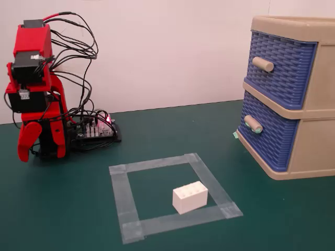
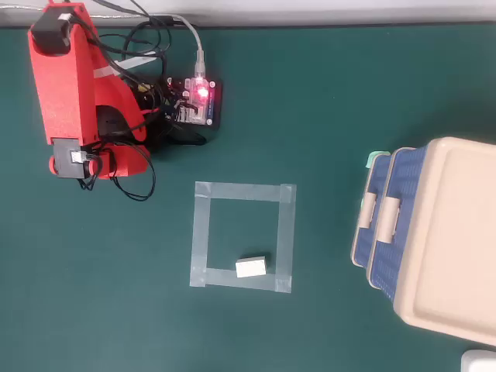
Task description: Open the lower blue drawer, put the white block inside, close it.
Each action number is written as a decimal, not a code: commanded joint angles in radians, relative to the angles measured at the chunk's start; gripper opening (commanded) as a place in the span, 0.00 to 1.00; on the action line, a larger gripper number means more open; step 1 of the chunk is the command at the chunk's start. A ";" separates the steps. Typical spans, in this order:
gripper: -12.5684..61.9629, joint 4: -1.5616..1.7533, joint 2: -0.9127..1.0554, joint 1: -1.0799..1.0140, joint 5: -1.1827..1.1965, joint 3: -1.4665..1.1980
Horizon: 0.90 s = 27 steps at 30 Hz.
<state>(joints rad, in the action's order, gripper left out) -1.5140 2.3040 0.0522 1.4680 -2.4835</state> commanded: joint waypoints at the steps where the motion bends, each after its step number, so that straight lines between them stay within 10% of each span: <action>1: 0.63 -0.144 0.046 0.009 0.002 -0.011; 9: 0.63 -0.150 0.048 0.002 0.012 0.054; 16: 0.62 -0.198 -0.020 0.078 0.382 0.807; 27: 0.62 0.647 -0.327 1.126 1.365 0.563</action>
<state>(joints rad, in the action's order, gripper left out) -1.0769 1.9635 1.1520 2.7642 -1.9328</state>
